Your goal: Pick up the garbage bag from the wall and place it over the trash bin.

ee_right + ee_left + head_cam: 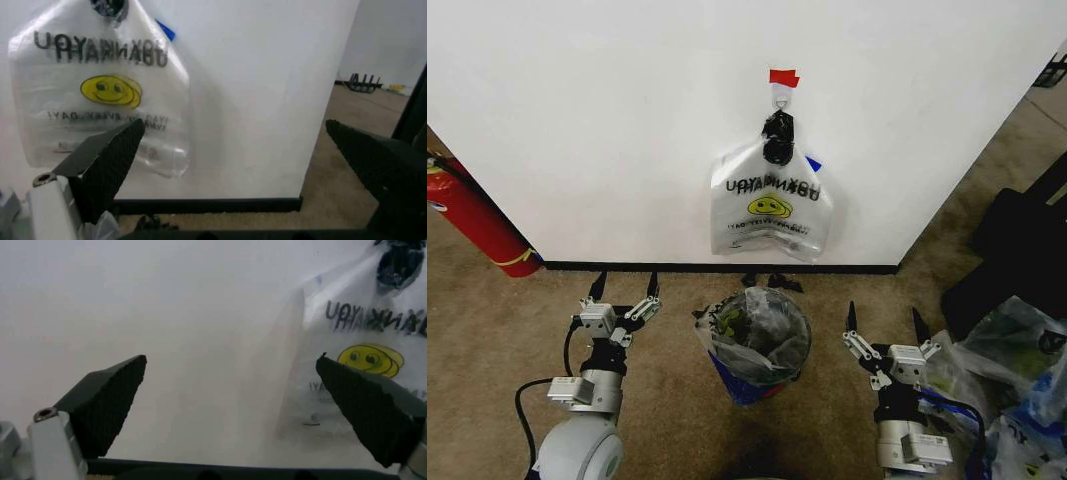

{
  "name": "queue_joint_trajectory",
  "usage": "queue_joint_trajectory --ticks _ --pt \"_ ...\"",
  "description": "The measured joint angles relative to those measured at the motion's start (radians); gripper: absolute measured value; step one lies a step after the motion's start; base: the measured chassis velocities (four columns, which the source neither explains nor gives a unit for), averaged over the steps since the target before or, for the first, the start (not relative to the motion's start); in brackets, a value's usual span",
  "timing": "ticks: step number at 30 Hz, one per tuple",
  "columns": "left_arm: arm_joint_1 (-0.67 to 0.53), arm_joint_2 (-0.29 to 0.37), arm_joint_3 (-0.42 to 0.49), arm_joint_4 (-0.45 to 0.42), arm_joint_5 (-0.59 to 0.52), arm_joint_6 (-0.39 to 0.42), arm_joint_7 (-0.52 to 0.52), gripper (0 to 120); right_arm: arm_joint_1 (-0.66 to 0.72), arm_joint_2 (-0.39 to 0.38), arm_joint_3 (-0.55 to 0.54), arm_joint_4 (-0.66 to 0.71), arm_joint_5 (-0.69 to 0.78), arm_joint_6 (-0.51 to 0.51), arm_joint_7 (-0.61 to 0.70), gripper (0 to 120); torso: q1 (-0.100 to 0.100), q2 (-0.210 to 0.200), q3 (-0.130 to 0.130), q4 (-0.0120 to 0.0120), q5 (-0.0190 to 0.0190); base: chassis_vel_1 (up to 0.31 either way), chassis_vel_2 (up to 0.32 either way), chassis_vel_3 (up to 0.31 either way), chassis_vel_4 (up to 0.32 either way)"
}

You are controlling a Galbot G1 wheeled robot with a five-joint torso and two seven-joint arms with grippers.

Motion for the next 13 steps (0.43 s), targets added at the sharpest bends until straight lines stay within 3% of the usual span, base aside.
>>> queue_joint_trajectory --ticks 13 --pt "0.011 -0.013 -0.004 -0.007 0.009 0.010 -0.002 100 -0.004 -0.019 -0.022 -0.009 0.013 -0.001 -0.018 100 0.000 0.000 0.000 0.0000 0.0000 0.000 0.000 0.000 0.000"
